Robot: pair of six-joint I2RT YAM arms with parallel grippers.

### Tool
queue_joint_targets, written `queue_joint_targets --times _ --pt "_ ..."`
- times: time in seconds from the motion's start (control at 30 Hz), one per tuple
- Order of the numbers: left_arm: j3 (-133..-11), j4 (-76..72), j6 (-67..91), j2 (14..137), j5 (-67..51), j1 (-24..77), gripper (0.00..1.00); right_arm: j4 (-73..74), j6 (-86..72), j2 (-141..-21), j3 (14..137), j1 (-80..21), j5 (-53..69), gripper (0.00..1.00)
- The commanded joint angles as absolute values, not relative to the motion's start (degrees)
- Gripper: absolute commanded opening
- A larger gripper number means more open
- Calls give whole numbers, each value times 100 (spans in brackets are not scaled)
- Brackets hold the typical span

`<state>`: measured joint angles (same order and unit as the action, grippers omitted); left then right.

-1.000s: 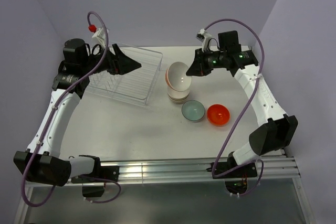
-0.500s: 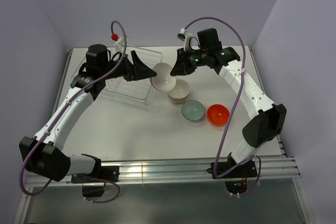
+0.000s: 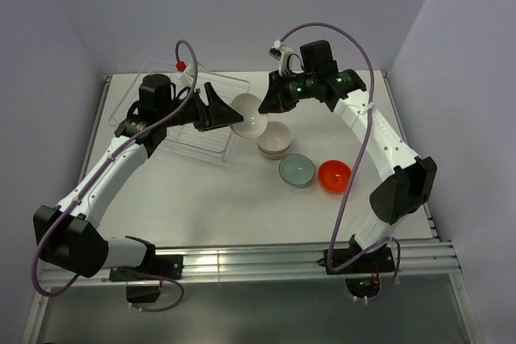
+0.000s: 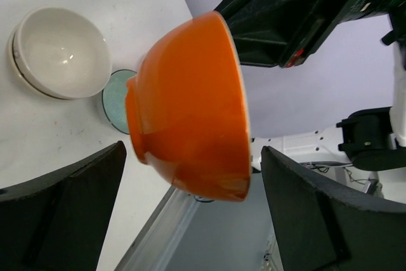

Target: Load the bowls into the dish rack

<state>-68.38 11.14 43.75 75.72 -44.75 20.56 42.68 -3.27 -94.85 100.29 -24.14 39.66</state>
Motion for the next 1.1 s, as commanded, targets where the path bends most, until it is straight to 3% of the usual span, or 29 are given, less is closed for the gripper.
queue_joint_targets --times 0.0,0.13,0.3,0.43,0.53,0.57,0.6,0.67,0.73,0.8,0.93,1.07 --pt "-6847 598 4666 7558 -4570 2074 92 4008 -413 -9492 10310 -2487 4034 0" --pt "-6856 484 4737 7594 -4693 2066 83 4025 -396 -9545 10336 -2531 4017 0" --pt "-6715 317 4851 7550 -4807 2074 59 4034 -396 -9580 10345 -2540 4051 0" --pt "-6653 229 4895 7550 -4851 2074 45 4052 -369 -9589 10327 -2549 4113 0" --pt "-6662 228 4869 7550 -4843 2074 20 4104 -343 -9598 10336 -2558 4157 0" --pt "-6680 246 4860 7550 -4825 2074 4 4131 -334 -9606 10336 -2558 4157 0" --pt "-6697 272 4852 7550 -4799 2066 0 4140 -325 -9615 10336 -2558 4140 3" --pt "-6715 351 4790 7541 -4729 2057 0 4148 -334 -9615 10327 -2558 4105 10" --pt "-6715 413 4720 7524 -4667 2048 0 4149 -351 -9624 10336 -2558 4026 30" --pt "-6671 457 4711 7506 -4588 1987 0 4140 -369 -9642 10345 -2558 4008 41" --pt "-6513 413 4807 7436 -4570 1802 0 4140 -395 -9668 10354 -2558 4034 47" --pt "-6443 430 4808 7400 -4527 1644 0 4131 -431 -9694 10389 -2558 3991 62"
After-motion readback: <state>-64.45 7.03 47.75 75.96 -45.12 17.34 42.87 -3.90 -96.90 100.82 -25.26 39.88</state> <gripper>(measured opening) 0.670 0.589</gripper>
